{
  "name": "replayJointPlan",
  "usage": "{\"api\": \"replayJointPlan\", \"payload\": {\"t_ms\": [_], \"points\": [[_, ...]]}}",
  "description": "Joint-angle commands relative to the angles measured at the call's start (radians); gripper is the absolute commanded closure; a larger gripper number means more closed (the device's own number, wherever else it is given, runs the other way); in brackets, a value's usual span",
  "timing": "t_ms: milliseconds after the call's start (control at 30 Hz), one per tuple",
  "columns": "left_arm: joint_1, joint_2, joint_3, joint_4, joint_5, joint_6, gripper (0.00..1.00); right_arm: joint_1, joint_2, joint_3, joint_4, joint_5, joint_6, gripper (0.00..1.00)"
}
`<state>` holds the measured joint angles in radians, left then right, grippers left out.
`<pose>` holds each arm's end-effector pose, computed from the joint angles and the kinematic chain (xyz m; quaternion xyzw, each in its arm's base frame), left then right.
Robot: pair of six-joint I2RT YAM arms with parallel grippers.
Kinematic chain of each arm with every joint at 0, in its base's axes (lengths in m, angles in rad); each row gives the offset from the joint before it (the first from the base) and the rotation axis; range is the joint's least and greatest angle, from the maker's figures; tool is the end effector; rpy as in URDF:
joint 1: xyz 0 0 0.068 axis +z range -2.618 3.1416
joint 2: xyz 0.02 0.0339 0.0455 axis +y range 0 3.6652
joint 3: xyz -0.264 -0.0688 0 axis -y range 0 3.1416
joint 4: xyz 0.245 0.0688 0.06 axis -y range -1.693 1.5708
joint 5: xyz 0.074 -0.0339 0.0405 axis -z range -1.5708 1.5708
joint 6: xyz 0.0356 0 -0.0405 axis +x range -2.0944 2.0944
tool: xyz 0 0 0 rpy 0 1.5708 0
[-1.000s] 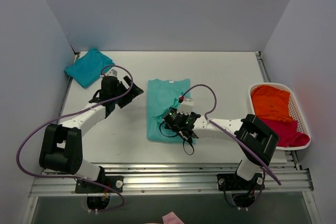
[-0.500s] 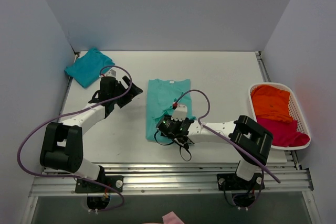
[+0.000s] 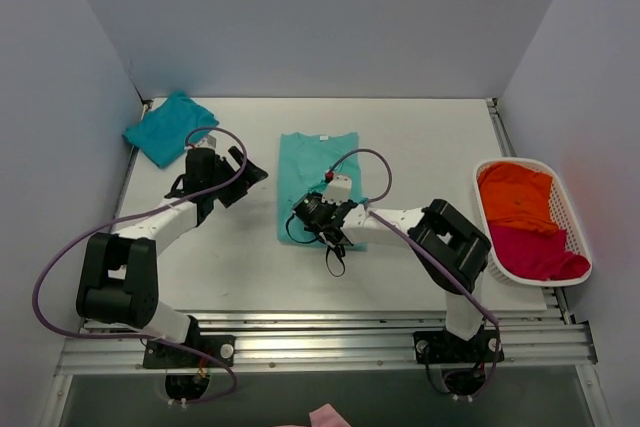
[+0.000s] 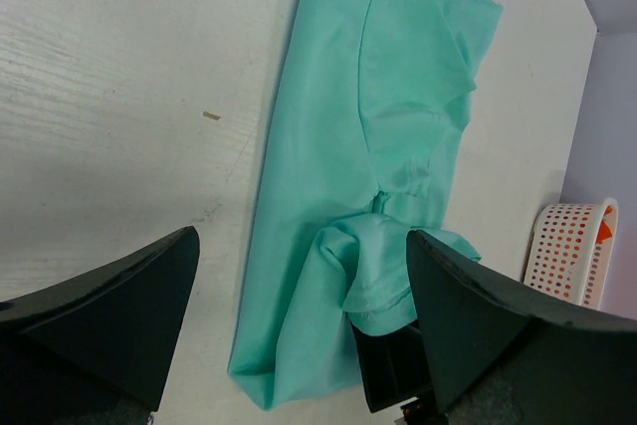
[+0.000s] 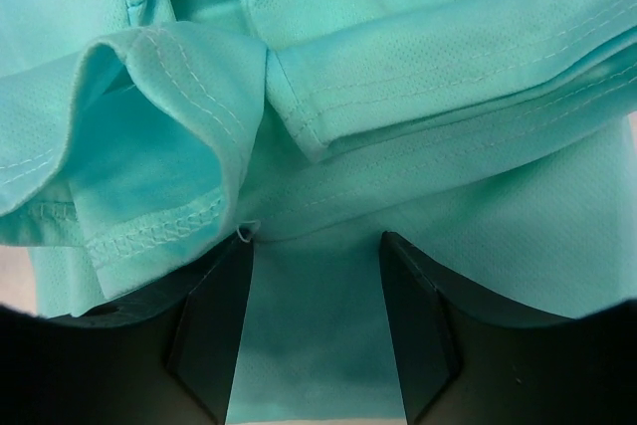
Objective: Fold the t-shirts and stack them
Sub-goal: Fold the tshirt
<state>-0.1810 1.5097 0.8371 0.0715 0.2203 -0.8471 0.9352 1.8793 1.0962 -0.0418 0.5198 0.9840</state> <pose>0.3159 -0.0657 0.2098 -0.2391 0.8478 -0.3125 0.3556 0.2442 0.3012 0.1577 0.1156 0.8974 0.1510 0.3981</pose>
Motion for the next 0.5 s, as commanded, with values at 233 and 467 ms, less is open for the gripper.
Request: {"api": "replayJointPlan", "payload": {"t_ms": [233, 467], "points": [[-0.011, -0.077, -0.079, 0.112, 0.085, -0.044, 0.05, -0.084, 0.129, 0.238, -0.11, 0.025, -0.116, 0.51], [-0.193, -0.25, -0.121, 0.008, -0.056, -0.076, 0.06, -0.095, 0.169, 0.278, -0.096, 0.003, -0.131, 0.52]]}}
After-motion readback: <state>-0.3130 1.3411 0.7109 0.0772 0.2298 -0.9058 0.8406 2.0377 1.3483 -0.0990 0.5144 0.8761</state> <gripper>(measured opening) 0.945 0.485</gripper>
